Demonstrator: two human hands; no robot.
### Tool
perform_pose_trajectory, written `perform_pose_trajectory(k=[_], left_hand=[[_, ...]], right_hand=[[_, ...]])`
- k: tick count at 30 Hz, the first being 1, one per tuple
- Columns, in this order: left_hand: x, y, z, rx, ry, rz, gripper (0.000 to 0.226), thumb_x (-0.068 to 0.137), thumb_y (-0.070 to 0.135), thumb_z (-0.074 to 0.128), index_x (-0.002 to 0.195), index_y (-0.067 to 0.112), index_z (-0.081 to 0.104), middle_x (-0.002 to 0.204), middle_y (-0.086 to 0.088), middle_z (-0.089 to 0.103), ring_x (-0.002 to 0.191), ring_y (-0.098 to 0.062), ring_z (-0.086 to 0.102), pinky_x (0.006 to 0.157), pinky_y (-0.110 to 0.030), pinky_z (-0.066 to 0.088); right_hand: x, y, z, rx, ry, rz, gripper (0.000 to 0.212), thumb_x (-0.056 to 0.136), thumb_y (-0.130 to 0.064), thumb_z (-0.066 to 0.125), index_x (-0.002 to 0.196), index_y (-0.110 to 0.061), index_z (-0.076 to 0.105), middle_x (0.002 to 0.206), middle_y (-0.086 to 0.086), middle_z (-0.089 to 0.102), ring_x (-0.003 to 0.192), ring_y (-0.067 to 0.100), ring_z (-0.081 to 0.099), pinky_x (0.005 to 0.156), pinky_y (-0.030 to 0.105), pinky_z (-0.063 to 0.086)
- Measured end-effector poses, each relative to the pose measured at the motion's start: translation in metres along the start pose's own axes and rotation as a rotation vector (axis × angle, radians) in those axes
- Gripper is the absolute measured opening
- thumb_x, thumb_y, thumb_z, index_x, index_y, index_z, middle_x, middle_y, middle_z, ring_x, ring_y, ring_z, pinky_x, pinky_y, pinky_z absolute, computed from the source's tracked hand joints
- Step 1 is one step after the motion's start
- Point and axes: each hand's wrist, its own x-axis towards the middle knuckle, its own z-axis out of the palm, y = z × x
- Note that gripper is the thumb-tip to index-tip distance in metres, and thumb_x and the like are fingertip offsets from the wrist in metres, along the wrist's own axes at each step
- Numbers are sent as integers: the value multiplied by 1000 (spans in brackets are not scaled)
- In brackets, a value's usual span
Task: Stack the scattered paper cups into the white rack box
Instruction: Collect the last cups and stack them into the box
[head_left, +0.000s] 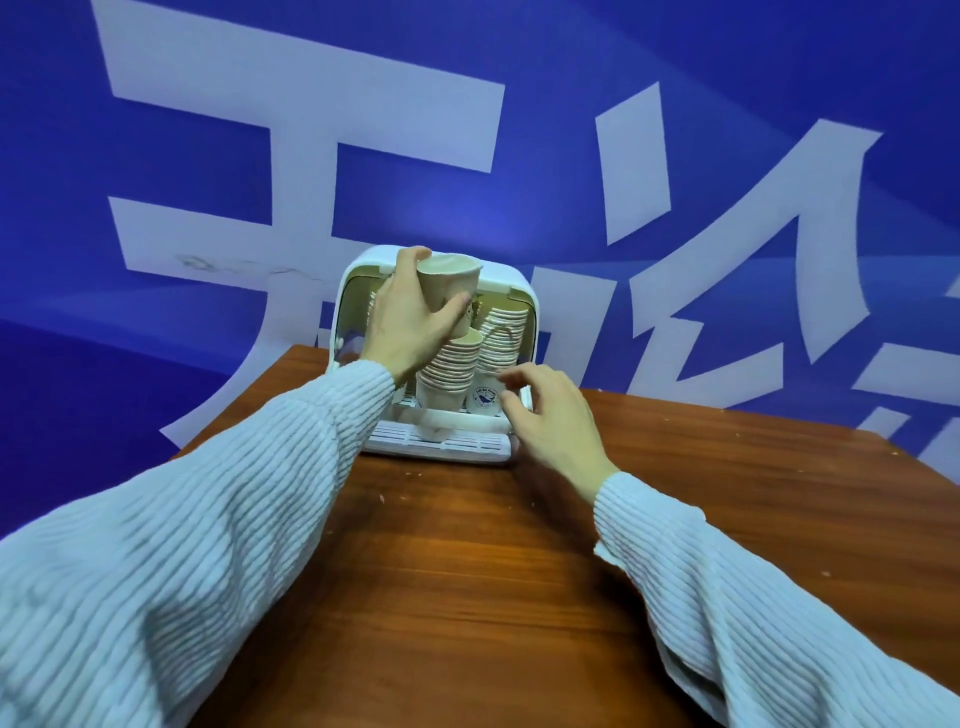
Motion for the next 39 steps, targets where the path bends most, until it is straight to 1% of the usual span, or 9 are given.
perform_pose_trajectory(k=[6, 11, 16, 18, 22, 27, 29, 32, 39], left_hand=[[1, -1, -2, -2, -9, 3, 69, 85, 49, 76, 138, 19, 43, 131, -8, 62, 115, -26, 61, 96, -47, 55], [-5, -6, 0, 117, -99, 23, 69, 87, 43, 75, 143, 16, 44, 135, -10, 61, 119, -27, 60, 99, -38, 50], [-12, -21, 7, 326, -322, -68, 86, 90, 78, 33, 148, 17, 51, 146, -14, 51, 131, -33, 52, 109, -50, 42], [-13, -24, 10, 267, -316, -127, 79, 97, 73, 22, 138, 18, 60, 143, -13, 57, 132, -35, 52, 109, -50, 41], [-16, -31, 18, 271, -269, -154, 61, 99, 55, 38, 147, 20, 53, 151, -4, 53, 137, -28, 51, 112, -42, 38], [-18, -23, 17, 343, -303, -137, 61, 103, 54, 37, 153, 21, 44, 160, -4, 41, 147, -29, 37, 116, -51, 30], [-30, -11, 16, 370, -152, -49, 57, 103, 51, 41, 150, 21, 46, 161, -5, 38, 150, -28, 26, 117, -56, 25], [-64, 16, 20, 253, 75, 106, 44, 99, 41, 51, 136, 18, 56, 143, -5, 52, 137, -26, 39, 113, -49, 34], [-119, 55, 24, 146, -156, 73, 38, 98, 42, 55, 126, 18, 63, 128, -7, 58, 116, -28, 57, 99, -42, 46]], right_hand=[[0, 0, 7, 71, 3, 52, 22, 100, -30, 60, 120, -30, 69, 112, -16, 68, 109, 5, 57, 92, 29, 49], [-5, -1, 11, 86, -13, 42, 24, 101, -31, 59, 122, -28, 69, 114, -15, 69, 109, 6, 57, 92, 30, 49], [-9, -3, 9, 112, -14, 68, 23, 101, -31, 59, 121, -28, 69, 114, -16, 69, 108, 5, 57, 92, 31, 51], [-13, -2, 9, 124, -14, 86, 22, 102, -31, 60, 122, -28, 69, 113, -16, 69, 109, 5, 57, 92, 31, 51], [-23, 3, 14, 136, -11, 120, 23, 101, -27, 60, 122, -27, 69, 112, -15, 68, 107, 5, 57, 90, 30, 49], [-41, 2, 16, 152, 105, 131, 32, 99, -23, 62, 130, -28, 64, 122, -10, 63, 114, 8, 57, 94, 30, 52], [-48, 1, 8, 161, 131, 138, 33, 99, -24, 64, 131, -29, 62, 125, -11, 62, 117, 8, 57, 97, 31, 52], [-57, 1, -8, 150, 135, 172, 33, 100, -28, 64, 132, -29, 63, 129, -11, 62, 120, 8, 56, 100, 32, 52], [-85, -10, -53, 181, 177, 269, 28, 100, -23, 61, 128, -23, 65, 126, -2, 65, 117, 14, 61, 99, 31, 52]])
